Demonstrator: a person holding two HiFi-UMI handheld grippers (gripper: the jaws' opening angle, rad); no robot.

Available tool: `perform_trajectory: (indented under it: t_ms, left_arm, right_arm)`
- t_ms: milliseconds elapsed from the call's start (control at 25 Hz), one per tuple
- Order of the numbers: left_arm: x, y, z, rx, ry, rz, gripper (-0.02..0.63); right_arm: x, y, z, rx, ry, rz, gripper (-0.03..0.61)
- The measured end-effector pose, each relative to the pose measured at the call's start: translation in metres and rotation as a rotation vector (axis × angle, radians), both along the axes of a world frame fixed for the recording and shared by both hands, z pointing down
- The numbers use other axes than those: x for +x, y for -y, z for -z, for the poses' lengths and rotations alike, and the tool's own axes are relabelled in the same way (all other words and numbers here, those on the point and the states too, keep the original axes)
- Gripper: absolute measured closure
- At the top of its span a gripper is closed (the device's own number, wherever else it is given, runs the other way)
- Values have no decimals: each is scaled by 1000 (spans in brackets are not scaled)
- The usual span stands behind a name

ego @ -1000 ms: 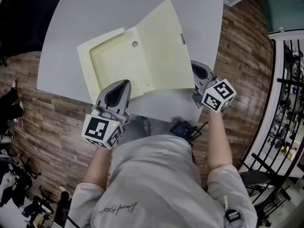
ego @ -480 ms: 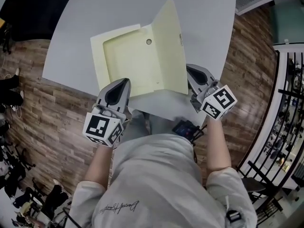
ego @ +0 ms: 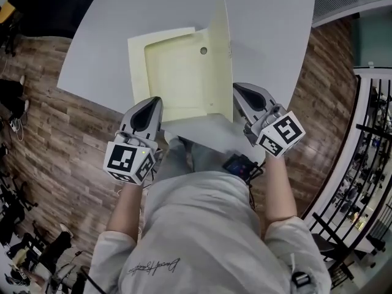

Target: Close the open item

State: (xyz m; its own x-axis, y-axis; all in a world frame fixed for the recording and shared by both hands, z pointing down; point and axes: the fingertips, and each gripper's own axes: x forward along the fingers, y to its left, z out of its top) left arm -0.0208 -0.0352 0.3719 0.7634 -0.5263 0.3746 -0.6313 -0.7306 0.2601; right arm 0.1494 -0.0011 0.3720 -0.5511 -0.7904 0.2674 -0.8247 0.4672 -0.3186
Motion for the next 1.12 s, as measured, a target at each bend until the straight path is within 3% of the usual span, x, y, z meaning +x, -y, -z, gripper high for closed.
perform_trajectory:
  t_ms: [440,1120]
  left_arm:
    - [-54,12,-24,-18,53,121,604]
    - [-96,23,-79,-93,102,225,604]
  right_arm:
    - [-34,11,3,-10,-43,81,566]
    - [-80,22,-9,-50,-130,195,566]
